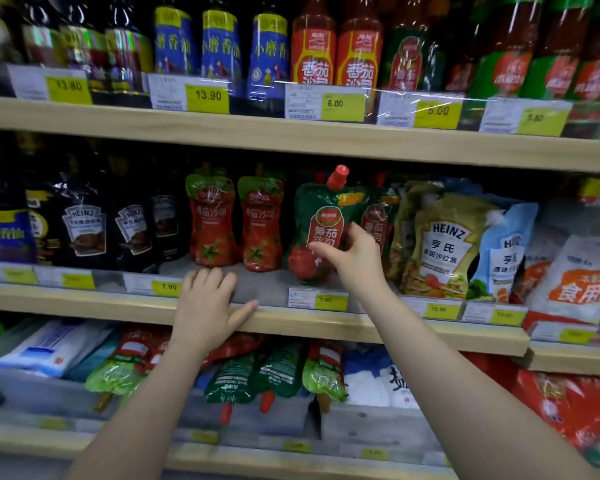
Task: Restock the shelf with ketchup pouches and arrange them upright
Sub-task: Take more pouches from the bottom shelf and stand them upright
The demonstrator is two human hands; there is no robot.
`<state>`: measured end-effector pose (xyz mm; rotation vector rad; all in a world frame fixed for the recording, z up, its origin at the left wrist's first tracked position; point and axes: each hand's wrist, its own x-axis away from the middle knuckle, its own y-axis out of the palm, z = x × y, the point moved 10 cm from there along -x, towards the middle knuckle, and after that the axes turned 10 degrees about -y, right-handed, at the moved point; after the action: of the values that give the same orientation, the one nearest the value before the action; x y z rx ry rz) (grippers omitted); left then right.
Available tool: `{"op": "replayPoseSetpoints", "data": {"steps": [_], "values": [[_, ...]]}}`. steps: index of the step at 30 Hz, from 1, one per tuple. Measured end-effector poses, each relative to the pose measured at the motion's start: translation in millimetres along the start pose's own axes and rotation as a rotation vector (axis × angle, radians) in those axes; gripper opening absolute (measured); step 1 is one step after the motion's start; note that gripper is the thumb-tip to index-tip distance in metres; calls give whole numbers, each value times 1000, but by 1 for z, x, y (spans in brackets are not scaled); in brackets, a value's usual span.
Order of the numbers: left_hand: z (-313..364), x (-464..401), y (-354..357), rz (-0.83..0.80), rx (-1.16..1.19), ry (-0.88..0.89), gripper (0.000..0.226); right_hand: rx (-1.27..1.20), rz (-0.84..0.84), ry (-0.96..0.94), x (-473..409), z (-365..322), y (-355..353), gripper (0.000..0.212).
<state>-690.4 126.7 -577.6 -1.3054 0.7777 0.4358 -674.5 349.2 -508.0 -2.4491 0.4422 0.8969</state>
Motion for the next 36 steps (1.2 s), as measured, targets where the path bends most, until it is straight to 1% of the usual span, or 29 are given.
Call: {"op": "replayPoseSetpoints", "data": {"steps": [1,4,6,9,12,14,19,22,25,29,33,36], "values": [[-1,1,1,17,4,3,52,19,-32,13,-2,7,7,25],[-3,1,4,27,0,2,58,69,-109,92,-3,33,24,39],[-2,0,6,3,-14,-10,58,30,-122,153,-4,47,28,45],[-2,1,5,-34,-32,-32,55,-69,-191,225,-4,54,38,54],[-1,0,5,-67,-50,-34,55,-91,-196,268,-1,61,40,60],[-1,1,6,-57,-38,-22,55,-70,-191,276,0,64,39,62],[-5,1,12,-11,22,59,59,48,-135,303,9,62,30,64],[-4,0,10,-38,66,152,63,127,-71,315,13,52,23,68],[-5,0,9,-90,83,219,62,198,20,321,21,42,19,69],[-8,-1,5,-127,132,246,58,326,54,339,29,27,24,74],[-9,-2,3,-110,157,271,57,355,174,376,38,18,24,78],[-8,-3,3,-98,179,266,57,469,167,382,44,14,24,80]]}}
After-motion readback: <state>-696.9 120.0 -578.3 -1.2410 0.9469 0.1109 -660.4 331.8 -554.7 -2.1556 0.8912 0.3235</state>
